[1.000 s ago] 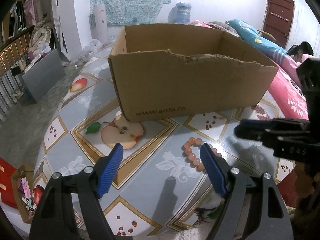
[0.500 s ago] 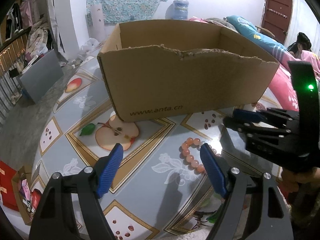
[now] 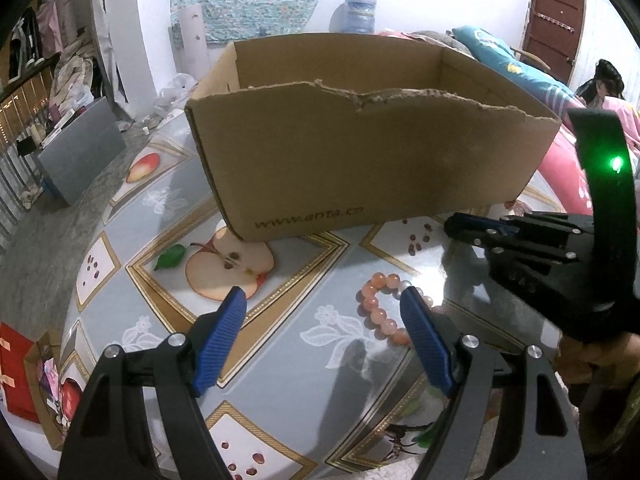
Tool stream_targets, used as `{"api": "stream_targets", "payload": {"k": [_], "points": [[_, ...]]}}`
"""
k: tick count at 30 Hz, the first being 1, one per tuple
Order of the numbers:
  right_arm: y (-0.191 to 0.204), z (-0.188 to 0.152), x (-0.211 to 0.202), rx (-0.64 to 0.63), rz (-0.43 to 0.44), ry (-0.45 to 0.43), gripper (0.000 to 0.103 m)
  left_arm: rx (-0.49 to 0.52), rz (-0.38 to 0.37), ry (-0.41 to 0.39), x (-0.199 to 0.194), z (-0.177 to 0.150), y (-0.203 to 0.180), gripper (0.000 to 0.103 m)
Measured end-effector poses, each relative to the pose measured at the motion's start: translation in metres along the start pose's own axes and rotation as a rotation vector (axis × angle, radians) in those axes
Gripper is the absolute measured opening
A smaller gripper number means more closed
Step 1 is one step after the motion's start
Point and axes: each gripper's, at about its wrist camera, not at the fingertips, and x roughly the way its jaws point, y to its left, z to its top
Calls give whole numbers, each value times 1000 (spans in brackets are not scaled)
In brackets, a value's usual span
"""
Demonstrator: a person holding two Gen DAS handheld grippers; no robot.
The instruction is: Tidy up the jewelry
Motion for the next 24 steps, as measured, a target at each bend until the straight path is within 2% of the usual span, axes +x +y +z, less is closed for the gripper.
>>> {"api": "stream_targets", "payload": {"k": [8,16,18,21,24], "points": [[-43,-11,-10,231,131,54,0,44,-50,-6,-3,-7,-15,77],[-74,-21,-26,434,277,12,0,145,-126,-45,-9,-9,-45,77],[-74,-20,-30,466,315,3,0,159,-135,-53,-9,-9,-50,74],[-101,-27,-43,518,383,-15,0,172,-149,-52,-7,-9,-55,68],[-101,-25,-46,534,403,-24,0,183,-168,-36,-4,-10,-60,63]]}}
